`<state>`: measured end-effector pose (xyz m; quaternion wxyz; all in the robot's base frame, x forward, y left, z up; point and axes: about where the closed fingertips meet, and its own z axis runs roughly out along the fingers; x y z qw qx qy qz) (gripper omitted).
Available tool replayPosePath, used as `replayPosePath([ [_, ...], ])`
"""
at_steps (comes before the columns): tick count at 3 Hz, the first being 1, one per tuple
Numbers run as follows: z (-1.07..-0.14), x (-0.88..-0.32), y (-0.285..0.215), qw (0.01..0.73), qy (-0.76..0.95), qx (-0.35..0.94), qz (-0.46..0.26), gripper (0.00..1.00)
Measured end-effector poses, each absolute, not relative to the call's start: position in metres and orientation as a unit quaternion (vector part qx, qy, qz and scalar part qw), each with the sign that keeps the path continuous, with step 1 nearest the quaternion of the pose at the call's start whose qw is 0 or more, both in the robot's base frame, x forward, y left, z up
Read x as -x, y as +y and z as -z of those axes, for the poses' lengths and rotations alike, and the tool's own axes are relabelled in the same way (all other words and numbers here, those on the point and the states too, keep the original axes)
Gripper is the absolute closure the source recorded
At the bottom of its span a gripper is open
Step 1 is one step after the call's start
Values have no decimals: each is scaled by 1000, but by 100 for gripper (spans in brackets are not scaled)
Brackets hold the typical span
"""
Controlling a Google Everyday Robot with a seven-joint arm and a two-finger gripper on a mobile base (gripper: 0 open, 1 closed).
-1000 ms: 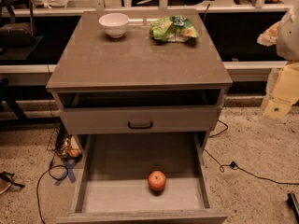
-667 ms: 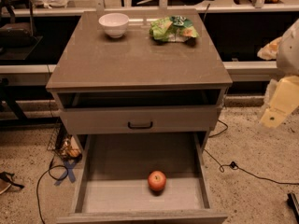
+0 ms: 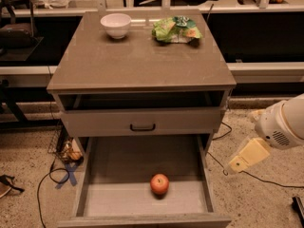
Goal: Pick apple from middle drawer and place on counter
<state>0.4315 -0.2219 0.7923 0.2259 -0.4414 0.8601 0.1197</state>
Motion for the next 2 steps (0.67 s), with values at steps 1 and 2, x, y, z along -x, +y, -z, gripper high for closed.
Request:
replayPosePath([
  [1, -792, -432, -222, 226, 860, 441, -120, 0],
  [2, -755, -432, -213, 235, 857, 435, -146, 0],
])
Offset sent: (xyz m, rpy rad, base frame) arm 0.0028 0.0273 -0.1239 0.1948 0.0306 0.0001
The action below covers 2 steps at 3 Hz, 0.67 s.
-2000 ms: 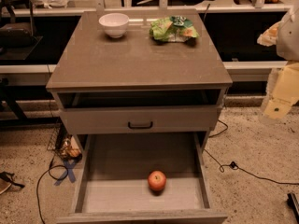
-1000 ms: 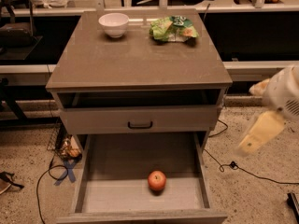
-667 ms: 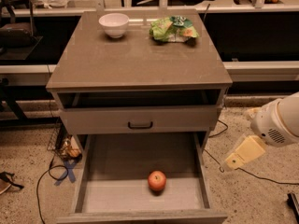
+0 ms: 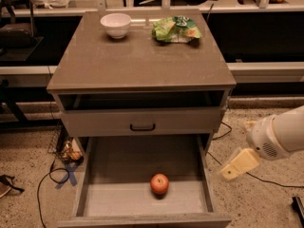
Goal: Pick apple from middle drawer and place on counter
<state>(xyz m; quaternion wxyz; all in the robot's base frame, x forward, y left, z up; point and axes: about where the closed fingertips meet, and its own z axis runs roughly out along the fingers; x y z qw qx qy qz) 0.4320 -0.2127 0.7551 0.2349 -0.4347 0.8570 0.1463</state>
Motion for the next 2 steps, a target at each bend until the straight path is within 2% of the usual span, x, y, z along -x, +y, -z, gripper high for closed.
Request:
replayPosePath([
  [2, -634, -435, -146, 283, 825, 424, -243, 0],
])
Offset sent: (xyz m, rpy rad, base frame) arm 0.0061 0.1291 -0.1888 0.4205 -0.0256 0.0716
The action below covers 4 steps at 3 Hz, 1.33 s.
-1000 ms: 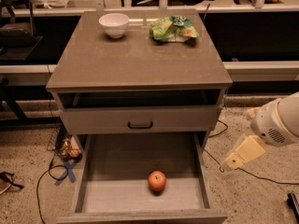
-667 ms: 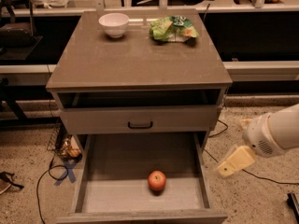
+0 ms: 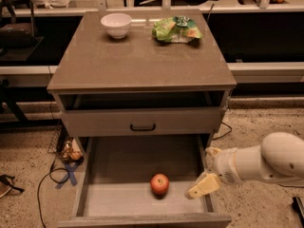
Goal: Pick apple from middle drawer and place on counter
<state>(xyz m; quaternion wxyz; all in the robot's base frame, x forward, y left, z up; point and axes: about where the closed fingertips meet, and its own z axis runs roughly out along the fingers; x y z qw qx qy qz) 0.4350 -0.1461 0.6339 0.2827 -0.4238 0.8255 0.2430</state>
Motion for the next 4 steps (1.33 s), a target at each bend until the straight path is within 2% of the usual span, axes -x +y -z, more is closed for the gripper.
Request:
replayPosePath([
  [2, -609, -442, -134, 288, 818, 425, -260, 0],
  [4, -538, -475, -139, 300, 782, 505, -208, 0],
])
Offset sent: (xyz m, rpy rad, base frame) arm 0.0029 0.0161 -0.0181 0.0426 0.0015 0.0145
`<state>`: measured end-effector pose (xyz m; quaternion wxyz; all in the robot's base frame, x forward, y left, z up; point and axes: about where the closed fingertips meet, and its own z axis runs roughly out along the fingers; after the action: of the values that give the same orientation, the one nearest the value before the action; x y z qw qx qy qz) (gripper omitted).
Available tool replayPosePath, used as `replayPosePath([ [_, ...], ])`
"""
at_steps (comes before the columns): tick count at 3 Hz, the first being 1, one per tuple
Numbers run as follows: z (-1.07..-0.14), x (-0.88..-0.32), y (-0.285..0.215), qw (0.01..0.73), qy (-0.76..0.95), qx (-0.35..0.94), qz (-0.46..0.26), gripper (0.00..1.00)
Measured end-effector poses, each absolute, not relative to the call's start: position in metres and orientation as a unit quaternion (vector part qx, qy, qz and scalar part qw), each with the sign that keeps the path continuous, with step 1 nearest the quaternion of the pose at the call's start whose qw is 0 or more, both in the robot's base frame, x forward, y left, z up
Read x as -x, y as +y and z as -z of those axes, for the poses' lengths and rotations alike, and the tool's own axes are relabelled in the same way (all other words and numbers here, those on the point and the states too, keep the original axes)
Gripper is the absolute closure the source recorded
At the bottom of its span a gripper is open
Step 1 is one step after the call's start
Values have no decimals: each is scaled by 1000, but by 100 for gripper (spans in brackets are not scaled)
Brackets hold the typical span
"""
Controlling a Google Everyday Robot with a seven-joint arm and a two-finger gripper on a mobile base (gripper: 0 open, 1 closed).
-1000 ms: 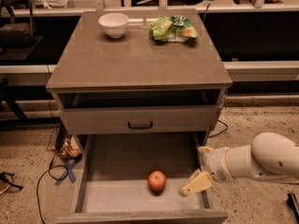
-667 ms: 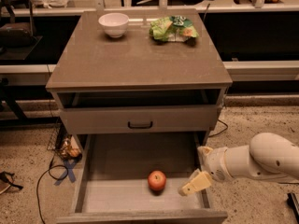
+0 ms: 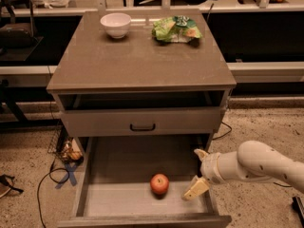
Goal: Pick apple from middle drawer and place on counter
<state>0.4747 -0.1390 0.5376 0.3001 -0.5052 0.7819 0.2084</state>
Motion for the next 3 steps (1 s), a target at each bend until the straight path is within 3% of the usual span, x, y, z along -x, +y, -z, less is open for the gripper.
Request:
replayPosePath([
  [3, -437, -511, -111, 298, 726, 580, -218, 0],
])
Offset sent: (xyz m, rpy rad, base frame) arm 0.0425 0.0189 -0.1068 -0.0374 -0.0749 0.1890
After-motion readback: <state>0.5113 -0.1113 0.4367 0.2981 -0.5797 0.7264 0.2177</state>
